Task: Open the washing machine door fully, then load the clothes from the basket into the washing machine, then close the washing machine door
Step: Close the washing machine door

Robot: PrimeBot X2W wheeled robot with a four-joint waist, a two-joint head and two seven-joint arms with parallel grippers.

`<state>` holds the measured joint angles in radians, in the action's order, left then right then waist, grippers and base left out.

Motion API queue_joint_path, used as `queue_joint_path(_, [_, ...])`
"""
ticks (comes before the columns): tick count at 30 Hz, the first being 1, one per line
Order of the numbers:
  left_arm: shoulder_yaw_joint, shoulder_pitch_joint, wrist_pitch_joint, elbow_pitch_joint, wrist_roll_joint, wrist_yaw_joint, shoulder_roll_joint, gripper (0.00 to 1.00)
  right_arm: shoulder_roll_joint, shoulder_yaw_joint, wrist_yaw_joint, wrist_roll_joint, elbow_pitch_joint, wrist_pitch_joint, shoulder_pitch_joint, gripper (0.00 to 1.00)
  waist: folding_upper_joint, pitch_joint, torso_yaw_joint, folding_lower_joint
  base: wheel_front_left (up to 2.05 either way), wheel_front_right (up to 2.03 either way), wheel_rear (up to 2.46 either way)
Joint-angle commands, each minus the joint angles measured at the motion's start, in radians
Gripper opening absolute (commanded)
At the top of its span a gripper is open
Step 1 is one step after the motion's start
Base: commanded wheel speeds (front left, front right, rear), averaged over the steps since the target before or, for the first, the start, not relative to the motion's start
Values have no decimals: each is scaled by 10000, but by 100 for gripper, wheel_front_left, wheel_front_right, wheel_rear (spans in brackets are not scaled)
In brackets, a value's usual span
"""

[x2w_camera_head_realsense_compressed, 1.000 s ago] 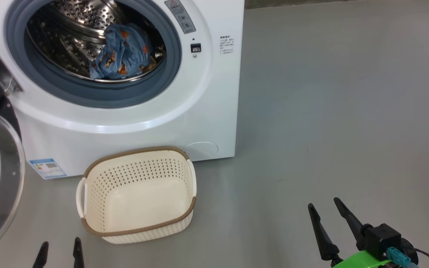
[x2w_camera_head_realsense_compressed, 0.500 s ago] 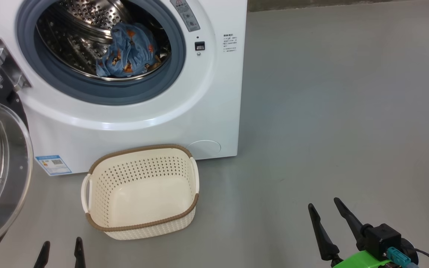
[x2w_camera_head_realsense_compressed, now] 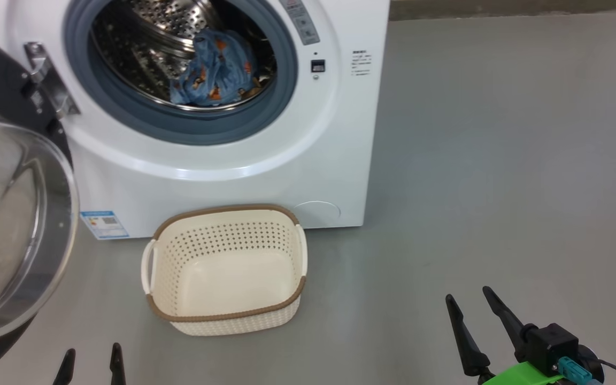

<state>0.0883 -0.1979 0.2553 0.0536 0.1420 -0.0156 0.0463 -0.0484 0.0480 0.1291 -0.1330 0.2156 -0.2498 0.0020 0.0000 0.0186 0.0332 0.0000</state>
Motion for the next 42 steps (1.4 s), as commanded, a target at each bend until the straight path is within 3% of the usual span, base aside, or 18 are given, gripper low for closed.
queue_joint_path(1, [317, 435, 65, -162, 54, 71, 39, 100, -18, 165, 16, 42, -227, -120, -180, 100, 0, 10, 284, 0, 0, 0, 0])
queue_joint_path(24, [439, 421, 65, 9, 364, 125, 39, 100, -18, 347, 16, 74, -158, -120, -200, 100, 0, 15, 2986, 0, 0, 0, 0])
queue_joint_path(42, [381, 450, 65, 2, 635, 465, 39, 100, -18, 387, 16, 224, -104, -120, -337, 100, 0, 147, 4096, 0, 0, 0, 0])
